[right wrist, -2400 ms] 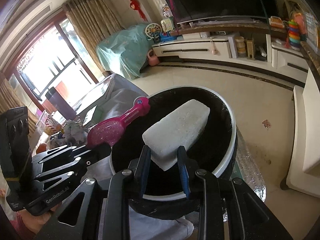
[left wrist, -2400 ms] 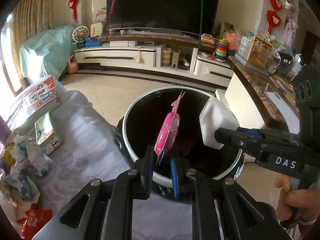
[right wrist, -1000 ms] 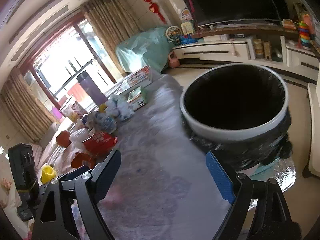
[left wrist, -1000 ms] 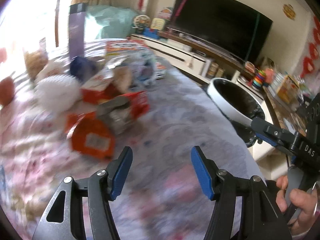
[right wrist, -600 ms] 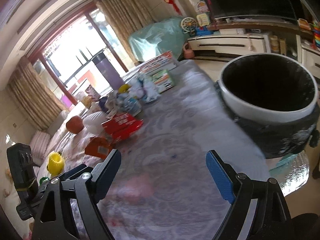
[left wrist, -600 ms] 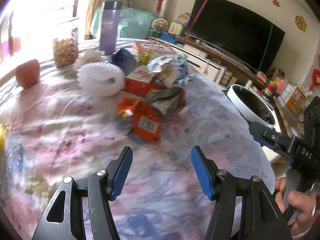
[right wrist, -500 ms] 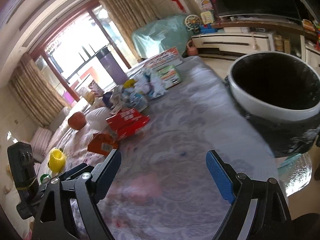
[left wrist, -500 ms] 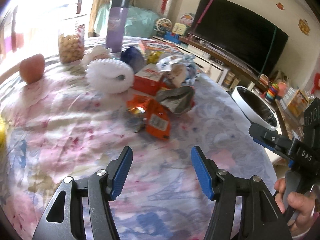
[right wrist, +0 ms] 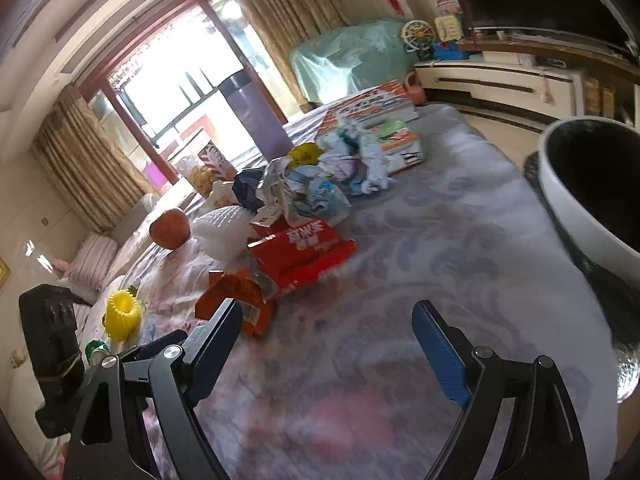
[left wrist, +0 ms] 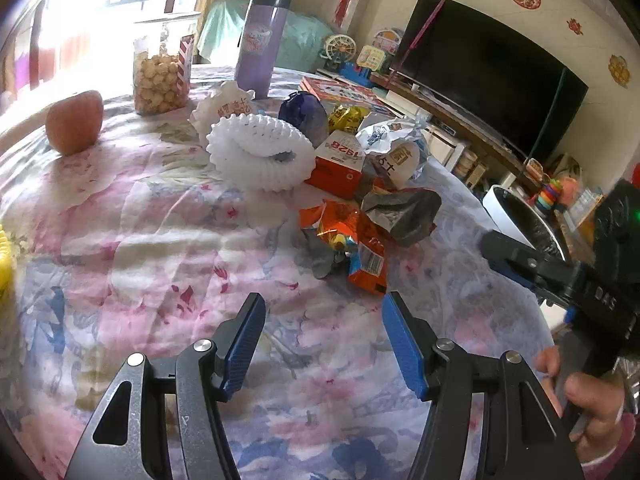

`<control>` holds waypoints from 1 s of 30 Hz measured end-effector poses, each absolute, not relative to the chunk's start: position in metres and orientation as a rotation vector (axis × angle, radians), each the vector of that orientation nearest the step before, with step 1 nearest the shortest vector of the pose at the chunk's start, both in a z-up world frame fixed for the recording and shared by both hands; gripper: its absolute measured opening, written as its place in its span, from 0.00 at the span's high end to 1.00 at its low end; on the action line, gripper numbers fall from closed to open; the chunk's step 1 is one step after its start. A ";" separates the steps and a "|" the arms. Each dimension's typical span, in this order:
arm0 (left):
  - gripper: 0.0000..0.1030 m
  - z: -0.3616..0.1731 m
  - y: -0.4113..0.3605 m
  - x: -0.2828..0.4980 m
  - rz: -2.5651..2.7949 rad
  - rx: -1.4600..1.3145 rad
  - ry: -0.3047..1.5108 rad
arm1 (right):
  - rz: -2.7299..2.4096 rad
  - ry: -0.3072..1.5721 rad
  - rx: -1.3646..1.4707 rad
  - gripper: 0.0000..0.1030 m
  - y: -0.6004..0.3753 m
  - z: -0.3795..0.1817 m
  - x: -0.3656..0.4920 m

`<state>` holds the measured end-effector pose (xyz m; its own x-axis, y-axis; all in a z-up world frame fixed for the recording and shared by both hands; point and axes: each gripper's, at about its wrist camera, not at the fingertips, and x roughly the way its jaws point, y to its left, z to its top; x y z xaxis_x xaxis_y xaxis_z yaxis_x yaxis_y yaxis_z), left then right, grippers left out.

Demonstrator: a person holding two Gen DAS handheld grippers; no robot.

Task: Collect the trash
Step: 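Move both open tools back over the table toward the snack wrappers, then grasp the orange chip bag with the left tool while the right tool grasps the red wrapper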

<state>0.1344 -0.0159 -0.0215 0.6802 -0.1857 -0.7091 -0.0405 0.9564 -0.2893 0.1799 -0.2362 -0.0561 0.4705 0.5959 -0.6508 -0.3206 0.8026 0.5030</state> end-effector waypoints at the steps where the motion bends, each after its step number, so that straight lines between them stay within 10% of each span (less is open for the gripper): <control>1: 0.42 -0.021 -0.017 0.136 -0.089 -0.296 0.824 | 0.583 0.928 0.330 0.14 -0.231 -0.057 0.184; 8: 0.42 -0.028 -0.017 0.162 -0.107 -0.279 0.825 | 0.586 0.932 0.293 0.22 -0.208 -0.065 0.208; 13: 0.45 -0.039 -0.018 0.185 -0.125 -0.311 0.840 | 0.546 0.962 0.265 0.74 -0.210 -0.078 0.220; 15: 0.68 -0.045 -0.019 0.195 -0.154 -0.335 0.853 | 0.528 0.971 0.271 0.90 -0.218 -0.082 0.220; 20: 0.96 -0.052 -0.025 0.208 -0.176 -0.330 0.863 | 0.511 0.972 0.306 0.97 -0.242 -0.084 0.213; 30: 1.00 -0.040 -0.047 0.206 -0.228 -0.273 0.801 | 0.474 0.928 0.332 0.99 -0.281 -0.068 0.193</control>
<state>0.2057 -0.0468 -0.0398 0.6747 -0.3028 -0.6731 0.0976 0.9406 -0.3253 0.1933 -0.2813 -0.0681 0.5094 0.5245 -0.6823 -0.2456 0.8485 0.4688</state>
